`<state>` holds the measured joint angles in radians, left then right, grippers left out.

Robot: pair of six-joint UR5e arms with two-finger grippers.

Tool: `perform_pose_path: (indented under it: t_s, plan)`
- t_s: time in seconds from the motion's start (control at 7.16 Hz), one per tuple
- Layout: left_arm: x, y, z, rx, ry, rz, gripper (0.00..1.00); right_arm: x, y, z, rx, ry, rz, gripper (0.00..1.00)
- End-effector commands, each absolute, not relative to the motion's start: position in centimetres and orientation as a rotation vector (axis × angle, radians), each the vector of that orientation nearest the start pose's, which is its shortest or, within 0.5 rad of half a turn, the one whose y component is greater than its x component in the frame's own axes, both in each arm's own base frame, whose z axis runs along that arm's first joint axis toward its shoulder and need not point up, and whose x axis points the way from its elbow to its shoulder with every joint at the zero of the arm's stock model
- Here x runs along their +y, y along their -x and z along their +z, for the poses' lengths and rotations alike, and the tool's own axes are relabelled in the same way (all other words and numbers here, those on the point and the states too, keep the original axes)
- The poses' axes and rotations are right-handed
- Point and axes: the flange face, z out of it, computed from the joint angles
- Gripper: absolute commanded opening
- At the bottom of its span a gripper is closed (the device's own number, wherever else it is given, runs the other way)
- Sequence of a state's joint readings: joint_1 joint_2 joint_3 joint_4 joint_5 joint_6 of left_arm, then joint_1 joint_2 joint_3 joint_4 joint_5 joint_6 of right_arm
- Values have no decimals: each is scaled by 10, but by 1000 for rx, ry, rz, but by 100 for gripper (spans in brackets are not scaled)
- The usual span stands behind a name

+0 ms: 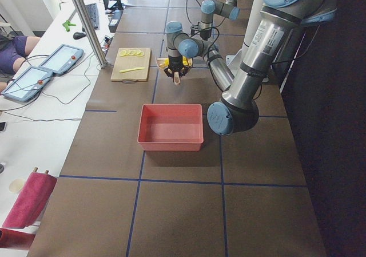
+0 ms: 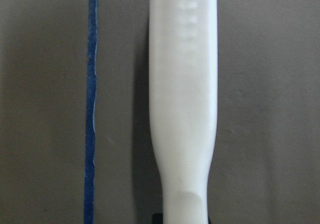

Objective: Sweep and dump trash into bin
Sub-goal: 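Lift the dustpan over the pink bin while the right gripper withdraws the brush, then tilt the dustpan with the left gripper to dump items into the bin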

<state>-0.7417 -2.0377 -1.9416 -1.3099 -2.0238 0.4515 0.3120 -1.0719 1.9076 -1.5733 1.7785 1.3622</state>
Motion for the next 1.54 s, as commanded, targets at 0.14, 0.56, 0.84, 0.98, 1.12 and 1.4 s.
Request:
perform_pose_path:
  t_s: [0.14,0.56,0.84,0.98,1.12,1.4]
  plan:
    - [-475,-299,288,505,-512,1454,0,-297,539,243,-842,-39,-1,0]
    - [-511,-211,344,434,-498,1524,0,-297,539,245,-840,-42,-7,0]
    - [-510,-152,400,489,-484,1567,0,-297,539,248,-835,-44,-15,0]
    - [-514,-129,426,488,-463,1568,0,-298,538,248,-835,-47,-14,0]
    - [-518,-109,471,541,-484,1566,0,-298,538,248,-835,-47,-14,0]
    - [-535,-83,553,593,-579,1578,0,-298,538,247,-836,-47,-14,0]
